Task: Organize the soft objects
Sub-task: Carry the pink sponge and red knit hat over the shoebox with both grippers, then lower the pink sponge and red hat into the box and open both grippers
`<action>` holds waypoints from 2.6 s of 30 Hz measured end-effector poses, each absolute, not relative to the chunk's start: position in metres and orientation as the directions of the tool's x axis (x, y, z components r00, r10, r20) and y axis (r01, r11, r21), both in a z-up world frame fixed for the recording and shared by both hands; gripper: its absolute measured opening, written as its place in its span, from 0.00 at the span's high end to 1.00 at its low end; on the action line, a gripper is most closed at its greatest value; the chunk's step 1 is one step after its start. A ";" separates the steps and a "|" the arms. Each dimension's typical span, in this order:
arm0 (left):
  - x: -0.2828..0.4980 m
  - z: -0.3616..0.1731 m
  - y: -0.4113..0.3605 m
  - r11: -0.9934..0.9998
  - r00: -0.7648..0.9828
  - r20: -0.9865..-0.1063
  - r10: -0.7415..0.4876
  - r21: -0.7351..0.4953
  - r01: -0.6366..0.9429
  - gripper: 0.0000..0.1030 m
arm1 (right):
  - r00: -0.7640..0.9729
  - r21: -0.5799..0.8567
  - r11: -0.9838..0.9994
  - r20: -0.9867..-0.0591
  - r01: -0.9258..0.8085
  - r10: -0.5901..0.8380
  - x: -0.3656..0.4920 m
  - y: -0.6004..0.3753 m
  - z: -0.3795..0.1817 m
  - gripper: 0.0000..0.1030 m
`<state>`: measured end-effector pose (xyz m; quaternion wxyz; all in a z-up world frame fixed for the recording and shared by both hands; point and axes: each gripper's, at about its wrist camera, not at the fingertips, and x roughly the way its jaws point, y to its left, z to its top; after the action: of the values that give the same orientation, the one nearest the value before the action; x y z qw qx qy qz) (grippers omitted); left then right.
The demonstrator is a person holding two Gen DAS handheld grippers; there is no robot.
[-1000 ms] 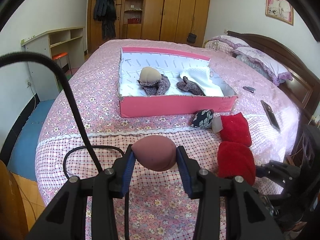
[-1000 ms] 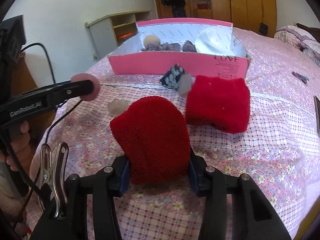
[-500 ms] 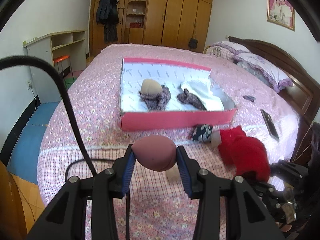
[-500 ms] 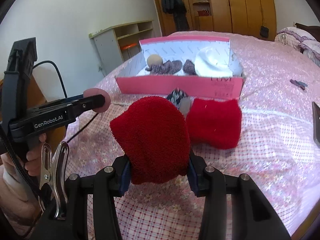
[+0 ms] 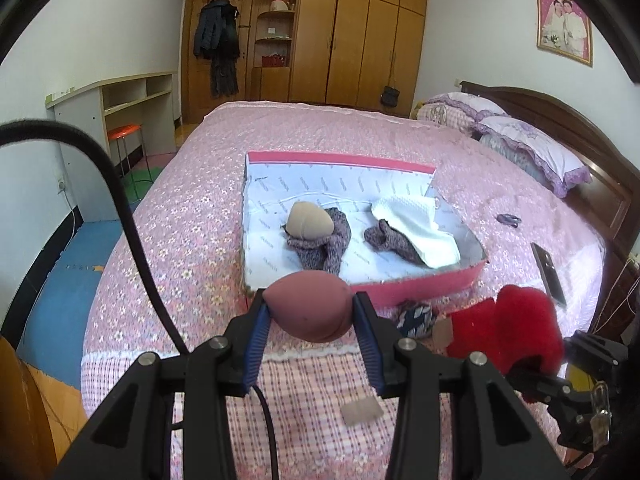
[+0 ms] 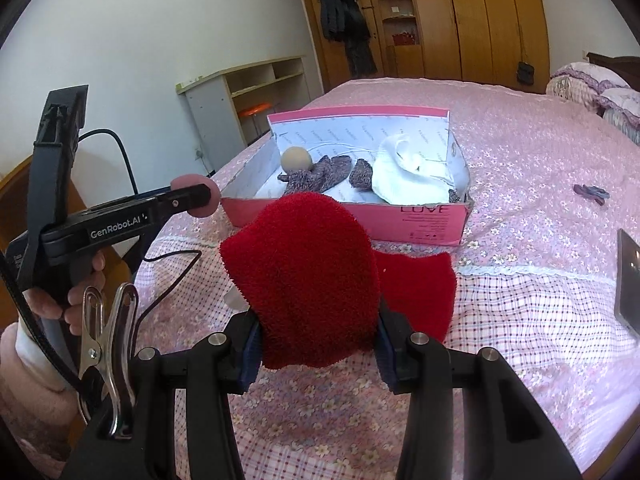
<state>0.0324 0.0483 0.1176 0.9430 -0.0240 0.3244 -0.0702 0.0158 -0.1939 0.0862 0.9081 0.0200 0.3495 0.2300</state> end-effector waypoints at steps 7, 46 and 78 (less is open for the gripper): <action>0.052 0.122 0.044 0.989 0.783 -0.604 -0.146 -0.075 0.126 0.58 | 0.670 0.171 0.899 -0.615 -0.403 0.417 0.024 -0.197 0.096 0.55; 0.152 0.073 0.034 0.991 0.708 -0.693 -0.135 -0.083 0.108 0.58 | 0.710 0.081 0.939 -0.634 -0.333 0.307 0.129 -0.199 0.110 0.55; 0.169 0.057 0.019 0.994 0.703 -0.704 -0.101 -0.041 0.102 0.57 | 0.681 -0.040 0.962 -0.714 -0.272 0.162 0.200 -0.183 0.052 0.54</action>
<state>0.1686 0.0188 0.0566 0.9227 0.0005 0.3815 -0.0548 0.1998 -0.1825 0.0523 0.9139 -0.0716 0.3816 0.1187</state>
